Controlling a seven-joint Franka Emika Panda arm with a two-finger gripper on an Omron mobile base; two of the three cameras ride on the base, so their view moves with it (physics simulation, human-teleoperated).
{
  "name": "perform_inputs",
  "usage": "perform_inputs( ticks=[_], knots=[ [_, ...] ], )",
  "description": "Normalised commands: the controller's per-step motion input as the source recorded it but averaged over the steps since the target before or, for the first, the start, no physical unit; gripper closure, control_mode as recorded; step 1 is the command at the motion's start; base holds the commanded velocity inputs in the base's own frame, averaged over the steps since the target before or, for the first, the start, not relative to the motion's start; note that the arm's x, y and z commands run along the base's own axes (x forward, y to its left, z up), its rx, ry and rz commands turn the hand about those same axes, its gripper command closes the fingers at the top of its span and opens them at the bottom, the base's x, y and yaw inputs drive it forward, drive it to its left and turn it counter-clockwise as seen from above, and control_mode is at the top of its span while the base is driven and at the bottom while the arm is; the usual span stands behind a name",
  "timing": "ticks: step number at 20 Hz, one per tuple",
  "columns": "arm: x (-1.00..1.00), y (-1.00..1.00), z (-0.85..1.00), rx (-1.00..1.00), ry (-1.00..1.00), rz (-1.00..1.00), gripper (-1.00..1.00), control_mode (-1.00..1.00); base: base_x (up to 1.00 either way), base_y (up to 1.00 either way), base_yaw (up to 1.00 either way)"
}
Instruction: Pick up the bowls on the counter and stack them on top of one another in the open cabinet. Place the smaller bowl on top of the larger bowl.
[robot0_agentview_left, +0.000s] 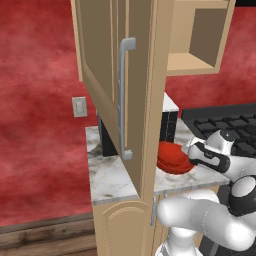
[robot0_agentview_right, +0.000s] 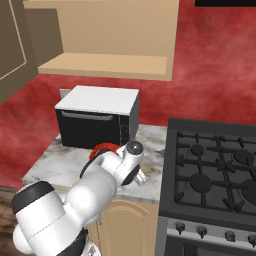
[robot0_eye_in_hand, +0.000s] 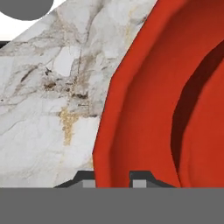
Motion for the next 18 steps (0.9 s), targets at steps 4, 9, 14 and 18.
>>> perform_inputs(
  ticks=[4,9,14,18],
  knots=[
    [-0.14,0.05,0.35,-0.1,-0.04,0.0,1.0,-1.0,0.0,0.0,0.0],
    [-0.25,0.0,0.44,-0.09,-0.07,0.0,1.0,-1.0,0.0,0.0,0.0],
    [-0.29,0.0,0.56,-0.03,-0.06,0.0,1.0,-1.0,0.0,0.0,0.0],
    [-0.27,0.0,0.67,0.0,-0.09,0.0,1.0,-1.0,0.0,0.0,0.0]
  ],
)
